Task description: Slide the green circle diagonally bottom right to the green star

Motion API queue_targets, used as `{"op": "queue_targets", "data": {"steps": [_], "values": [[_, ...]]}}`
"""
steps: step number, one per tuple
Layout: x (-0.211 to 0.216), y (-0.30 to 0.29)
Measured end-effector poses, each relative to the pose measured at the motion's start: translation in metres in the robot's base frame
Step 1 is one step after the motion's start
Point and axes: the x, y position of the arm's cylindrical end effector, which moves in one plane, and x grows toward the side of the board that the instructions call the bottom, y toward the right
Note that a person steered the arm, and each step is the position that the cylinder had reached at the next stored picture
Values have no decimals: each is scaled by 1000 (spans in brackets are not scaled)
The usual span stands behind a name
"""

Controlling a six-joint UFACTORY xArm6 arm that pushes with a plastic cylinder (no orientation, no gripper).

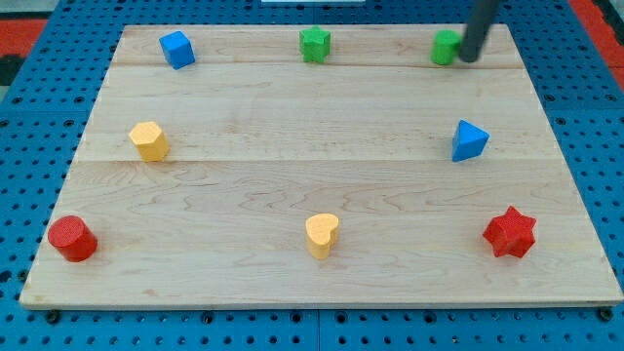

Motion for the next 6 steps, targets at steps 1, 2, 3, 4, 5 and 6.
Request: {"op": "queue_targets", "data": {"steps": [1, 2, 3, 4, 5, 6], "values": [[-6, 4], [-26, 47], [-42, -37], [-42, -131], [-42, -133], [-44, -122]]}}
